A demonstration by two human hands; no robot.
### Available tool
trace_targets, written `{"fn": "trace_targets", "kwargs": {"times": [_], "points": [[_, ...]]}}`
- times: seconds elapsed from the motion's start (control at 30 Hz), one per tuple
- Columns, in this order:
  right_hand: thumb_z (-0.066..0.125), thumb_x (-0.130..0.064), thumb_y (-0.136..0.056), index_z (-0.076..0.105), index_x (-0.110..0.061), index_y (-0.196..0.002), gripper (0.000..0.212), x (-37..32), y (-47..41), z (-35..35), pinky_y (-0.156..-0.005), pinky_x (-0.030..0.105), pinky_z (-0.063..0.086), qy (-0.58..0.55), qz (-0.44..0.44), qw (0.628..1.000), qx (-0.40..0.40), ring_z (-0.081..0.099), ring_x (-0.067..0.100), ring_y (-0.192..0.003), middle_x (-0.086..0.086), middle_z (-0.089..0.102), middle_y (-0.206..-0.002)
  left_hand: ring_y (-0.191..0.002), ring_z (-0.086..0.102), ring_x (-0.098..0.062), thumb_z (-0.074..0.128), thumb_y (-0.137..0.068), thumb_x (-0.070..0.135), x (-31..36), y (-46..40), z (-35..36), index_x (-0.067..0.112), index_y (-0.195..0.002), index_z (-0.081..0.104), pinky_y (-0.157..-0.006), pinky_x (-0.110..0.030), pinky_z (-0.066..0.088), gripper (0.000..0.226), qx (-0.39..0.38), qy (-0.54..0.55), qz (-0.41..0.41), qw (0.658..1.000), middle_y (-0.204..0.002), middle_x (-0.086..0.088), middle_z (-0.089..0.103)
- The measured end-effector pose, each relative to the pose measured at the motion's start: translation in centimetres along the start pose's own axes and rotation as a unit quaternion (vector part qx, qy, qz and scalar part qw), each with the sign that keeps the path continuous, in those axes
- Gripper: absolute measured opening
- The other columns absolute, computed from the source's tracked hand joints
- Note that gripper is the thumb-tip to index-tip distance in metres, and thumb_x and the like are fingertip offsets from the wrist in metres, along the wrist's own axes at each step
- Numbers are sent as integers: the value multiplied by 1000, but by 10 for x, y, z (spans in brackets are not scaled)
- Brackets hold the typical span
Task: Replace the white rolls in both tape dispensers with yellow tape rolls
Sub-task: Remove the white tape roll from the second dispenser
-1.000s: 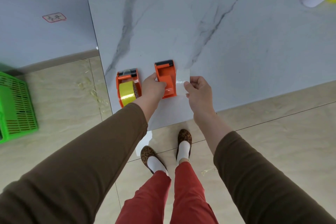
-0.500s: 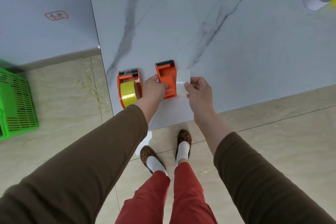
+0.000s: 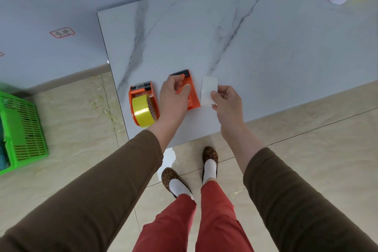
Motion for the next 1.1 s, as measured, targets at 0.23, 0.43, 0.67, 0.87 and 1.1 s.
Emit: {"fn": "trace_targets", "kwargs": {"times": [0.23, 0.43, 0.67, 0.87, 1.1], "points": [[61, -10, -97, 67, -11, -108, 13, 2, 10, -74, -75, 17, 48, -69, -7, 997, 37, 65, 6, -84, -2, 72, -96, -75, 62, 4, 61, -100, 21, 30, 48, 86, 17, -101, 72, -72, -12, 46, 12, -163, 112, -17, 980, -86, 9, 70], [59, -8, -97, 67, -19, -98, 14, 16, 9, -168, -75, 18, 49, -111, -6, 991, 79, 64, 5, -83, -5, 71, -91, -85, 65, -17, 61, -98, 9, 51, 95, 174, 13, -105, 72, -81, -33, 52, 13, -230, 111, -21, 967, -94, -7, 72], [58, -9, -97, 71, -13, -108, 17, 41, -5, -306, -82, 28, 52, -140, 10, 982, 123, 64, 12, -89, 1, 72, -99, -85, 66, -18, 64, -95, 15, 80, 161, 297, 27, -94, 72, -90, -45, 57, 14, -276, 75, -17, 958, -89, -1, 71], [57, -10, -97, 71, -15, -106, 17, 49, -20, -420, -83, 32, 49, -142, 6, 979, 147, 62, 15, -90, 6, 72, -102, -88, 67, -18, 63, -94, 16, 102, 210, 400, 22, -104, 74, -90, -48, 57, 15, -288, 62, -1, 956, -94, 0, 74], [56, -12, -97, 73, -16, -109, 22, 42, -44, -506, -76, 26, 45, -131, 1, 977, 168, 58, 11, -85, 0, 71, -100, -83, 71, -9, 62, -98, 11, 127, 230, 484, 21, -102, 73, -81, -32, 59, 15, -298, 70, -5, 952, -90, 6, 76]]}}
Point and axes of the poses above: each hand's wrist, its own y-axis away from the middle knuckle, its own z-axis out of the palm, x = y × z, the point moved 7 cm from there along -y, towards the middle knuckle
